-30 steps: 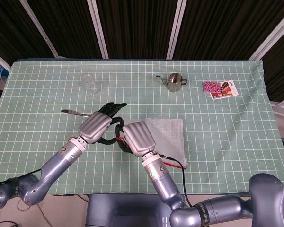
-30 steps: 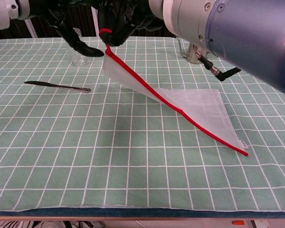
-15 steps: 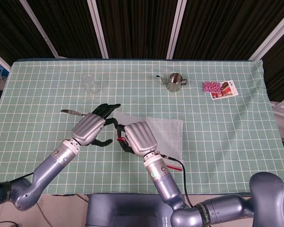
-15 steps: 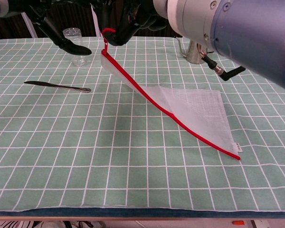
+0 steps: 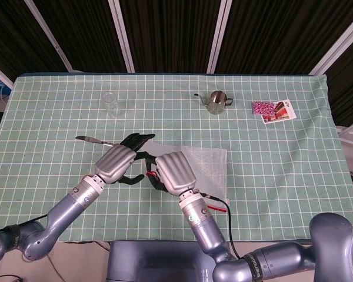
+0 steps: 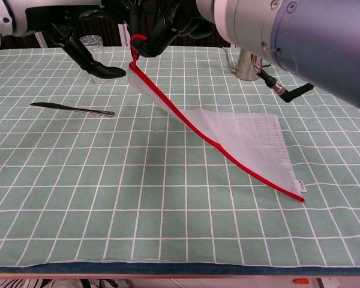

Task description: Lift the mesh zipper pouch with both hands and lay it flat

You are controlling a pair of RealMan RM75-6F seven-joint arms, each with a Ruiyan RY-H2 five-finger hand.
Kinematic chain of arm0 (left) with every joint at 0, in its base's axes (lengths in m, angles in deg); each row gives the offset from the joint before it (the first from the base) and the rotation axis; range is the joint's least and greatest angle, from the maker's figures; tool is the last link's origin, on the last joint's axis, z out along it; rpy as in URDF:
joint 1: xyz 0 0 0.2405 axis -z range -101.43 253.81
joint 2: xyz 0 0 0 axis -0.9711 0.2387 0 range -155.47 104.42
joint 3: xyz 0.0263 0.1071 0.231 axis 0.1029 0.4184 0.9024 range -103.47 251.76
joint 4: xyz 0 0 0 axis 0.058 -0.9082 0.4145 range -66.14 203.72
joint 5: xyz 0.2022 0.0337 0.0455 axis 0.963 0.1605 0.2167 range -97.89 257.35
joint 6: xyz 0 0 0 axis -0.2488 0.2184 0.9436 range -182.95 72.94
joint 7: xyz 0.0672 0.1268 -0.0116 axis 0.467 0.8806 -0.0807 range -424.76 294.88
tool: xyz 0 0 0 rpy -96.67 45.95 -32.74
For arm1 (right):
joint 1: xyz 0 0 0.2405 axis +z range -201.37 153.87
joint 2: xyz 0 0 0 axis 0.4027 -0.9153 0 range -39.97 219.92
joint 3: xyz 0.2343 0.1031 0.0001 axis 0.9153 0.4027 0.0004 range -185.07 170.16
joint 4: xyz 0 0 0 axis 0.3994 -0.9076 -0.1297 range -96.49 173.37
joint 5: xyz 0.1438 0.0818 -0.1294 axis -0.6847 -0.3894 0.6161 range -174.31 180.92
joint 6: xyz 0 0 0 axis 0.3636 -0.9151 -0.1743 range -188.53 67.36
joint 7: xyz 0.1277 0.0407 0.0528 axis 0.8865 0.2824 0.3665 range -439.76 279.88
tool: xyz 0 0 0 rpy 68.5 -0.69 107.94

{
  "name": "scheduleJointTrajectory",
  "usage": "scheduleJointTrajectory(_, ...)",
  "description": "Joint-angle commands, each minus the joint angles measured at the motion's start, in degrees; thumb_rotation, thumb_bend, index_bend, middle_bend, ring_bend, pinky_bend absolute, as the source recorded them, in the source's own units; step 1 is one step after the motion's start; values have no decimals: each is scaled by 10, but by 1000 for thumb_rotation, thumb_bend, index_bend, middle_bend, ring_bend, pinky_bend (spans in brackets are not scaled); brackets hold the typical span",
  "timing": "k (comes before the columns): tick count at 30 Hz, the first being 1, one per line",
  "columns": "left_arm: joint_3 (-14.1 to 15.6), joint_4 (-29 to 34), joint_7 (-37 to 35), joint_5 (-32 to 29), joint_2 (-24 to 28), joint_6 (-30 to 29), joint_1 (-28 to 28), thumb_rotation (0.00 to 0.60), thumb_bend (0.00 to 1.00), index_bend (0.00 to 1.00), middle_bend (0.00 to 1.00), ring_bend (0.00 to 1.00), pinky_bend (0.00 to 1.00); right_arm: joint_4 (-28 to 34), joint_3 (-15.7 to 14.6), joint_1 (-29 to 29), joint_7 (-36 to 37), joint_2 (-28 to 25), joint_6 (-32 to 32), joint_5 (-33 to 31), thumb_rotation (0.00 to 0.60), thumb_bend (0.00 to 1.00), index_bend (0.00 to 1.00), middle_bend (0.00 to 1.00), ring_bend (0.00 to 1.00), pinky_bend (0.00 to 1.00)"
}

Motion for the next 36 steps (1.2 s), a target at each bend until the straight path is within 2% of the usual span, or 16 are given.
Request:
scheduleJointTrajectory(1,2,-1,2,-1,-2,-1,1,600,308,494,7,0,0,1,0,0,2,-2,-1,-1,600,607,695,1000,1000,956)
scheduleJointTrajectory(7,5,-3,2,-4,-5,-6,2,600,328,533,16,0,0,3,-5,0,7,-5,-3,-3,600,607,695,1000,1000,956)
scheduleJointTrajectory(36,15,-9,11,-7,-22,-22,9,600,339,579,25,0,0,9,-15,3,22,-17,-10,-5,600,608,695,1000,1000,956)
